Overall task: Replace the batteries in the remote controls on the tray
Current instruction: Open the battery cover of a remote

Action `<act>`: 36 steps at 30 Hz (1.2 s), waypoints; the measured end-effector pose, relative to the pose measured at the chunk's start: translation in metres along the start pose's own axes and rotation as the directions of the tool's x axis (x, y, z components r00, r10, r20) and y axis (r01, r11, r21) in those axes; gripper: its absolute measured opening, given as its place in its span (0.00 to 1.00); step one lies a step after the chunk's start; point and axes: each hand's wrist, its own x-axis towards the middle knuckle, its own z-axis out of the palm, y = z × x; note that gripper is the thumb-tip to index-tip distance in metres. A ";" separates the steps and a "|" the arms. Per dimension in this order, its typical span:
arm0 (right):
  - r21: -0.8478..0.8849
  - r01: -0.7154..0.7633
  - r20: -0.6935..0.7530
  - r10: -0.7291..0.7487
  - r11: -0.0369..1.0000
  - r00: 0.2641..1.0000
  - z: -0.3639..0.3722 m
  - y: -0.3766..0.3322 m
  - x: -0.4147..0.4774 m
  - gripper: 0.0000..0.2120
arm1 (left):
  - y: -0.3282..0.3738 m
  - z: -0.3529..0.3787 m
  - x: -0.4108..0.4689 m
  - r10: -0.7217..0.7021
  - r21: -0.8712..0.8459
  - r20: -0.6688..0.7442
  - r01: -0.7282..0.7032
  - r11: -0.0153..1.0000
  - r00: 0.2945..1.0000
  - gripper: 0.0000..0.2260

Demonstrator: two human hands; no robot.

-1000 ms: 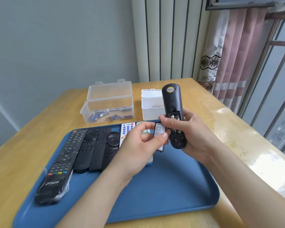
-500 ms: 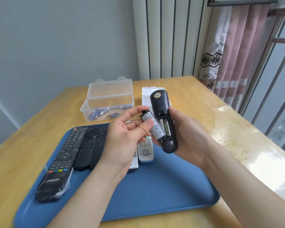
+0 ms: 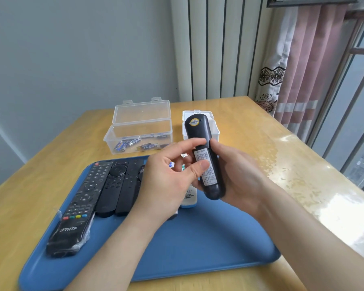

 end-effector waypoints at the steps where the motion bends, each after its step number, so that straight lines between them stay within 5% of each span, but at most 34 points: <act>1: -0.003 0.008 -0.004 -0.008 1.000 1.000 0.001 0.000 -0.001 0.19 | -0.002 -0.001 0.001 0.032 0.070 -0.015 -0.031 0.997 0.999 0.17; 12: -0.031 0.092 -0.031 -0.093 0.995 0.995 0.004 -0.001 -0.003 0.18 | -0.011 -0.005 0.001 0.290 0.548 0.057 -0.273 0.791 0.955 0.20; 17: -0.057 0.104 -0.031 -0.106 0.993 0.994 0.003 -0.004 -0.003 0.20 | -0.008 -0.003 -0.002 0.225 0.427 0.133 -0.261 0.866 0.965 0.15; 24: 0.024 0.098 -0.031 -0.098 0.995 0.995 0.000 -0.007 -0.001 0.20 | -0.007 0.003 -0.006 0.298 0.506 0.050 -0.281 0.815 0.953 0.16; 29: 0.059 0.134 -0.022 -0.133 0.989 0.991 0.003 -0.006 -0.004 0.17 | -0.001 0.010 -0.011 0.212 0.623 0.066 -0.206 0.755 0.975 0.29; 34: 0.053 0.204 0.000 -0.204 0.978 0.979 0.003 -0.001 -0.001 0.11 | 0.006 0.011 -0.010 0.035 0.552 0.004 -0.032 0.833 0.999 0.12; 36: -0.131 0.222 -0.020 -0.226 0.966 0.974 -0.004 -0.008 0.000 0.10 | 0.009 0.009 -0.009 -0.119 0.372 0.016 0.104 0.922 0.993 0.10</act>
